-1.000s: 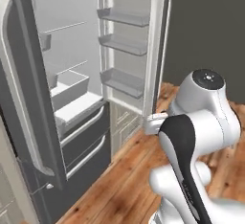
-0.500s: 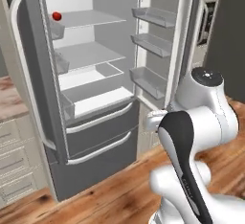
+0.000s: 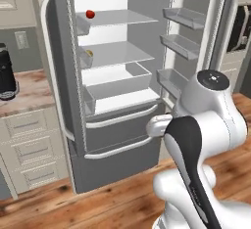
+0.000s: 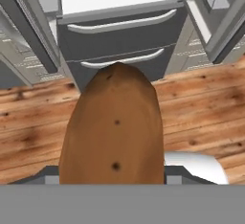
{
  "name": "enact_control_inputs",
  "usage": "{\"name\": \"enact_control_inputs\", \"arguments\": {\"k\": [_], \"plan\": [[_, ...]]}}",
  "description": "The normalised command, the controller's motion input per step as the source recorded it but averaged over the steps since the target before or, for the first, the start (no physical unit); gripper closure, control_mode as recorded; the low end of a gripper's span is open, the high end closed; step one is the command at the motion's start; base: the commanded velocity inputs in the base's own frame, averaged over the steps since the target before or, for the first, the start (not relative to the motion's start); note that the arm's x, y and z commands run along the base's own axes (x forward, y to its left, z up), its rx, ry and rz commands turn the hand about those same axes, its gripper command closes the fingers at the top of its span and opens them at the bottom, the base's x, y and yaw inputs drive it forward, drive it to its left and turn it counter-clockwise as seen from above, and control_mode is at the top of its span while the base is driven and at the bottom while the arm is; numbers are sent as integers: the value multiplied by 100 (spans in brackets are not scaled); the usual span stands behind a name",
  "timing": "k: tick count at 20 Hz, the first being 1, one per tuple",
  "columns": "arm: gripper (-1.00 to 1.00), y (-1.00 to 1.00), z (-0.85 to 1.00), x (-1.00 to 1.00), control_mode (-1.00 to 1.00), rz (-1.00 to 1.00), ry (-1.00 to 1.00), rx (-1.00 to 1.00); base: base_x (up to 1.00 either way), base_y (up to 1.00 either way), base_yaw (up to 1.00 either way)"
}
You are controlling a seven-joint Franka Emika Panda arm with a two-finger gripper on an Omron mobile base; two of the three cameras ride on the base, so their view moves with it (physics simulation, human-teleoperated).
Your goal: Place the potato in the correct fridge rack based on whether it is a fruit or vegetable. Finally, close the fridge door.
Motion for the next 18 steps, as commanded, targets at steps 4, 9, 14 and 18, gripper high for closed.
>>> {"name": "enact_control_inputs", "arguments": {"k": [4, 9, 14, 18], "plan": [[100, 0, 0, 0, 100, 0, 0, 0, 72, -18, 1], [100, 0, 0, 0, 100, 0, 0, 0, 53, 0, 11], [100, 0, 0, 0, 100, 0, 0, 0, 47, -9, 16], [100, 0, 0, 0, 100, 0, 0, 0, 37, -48, 21]]}}
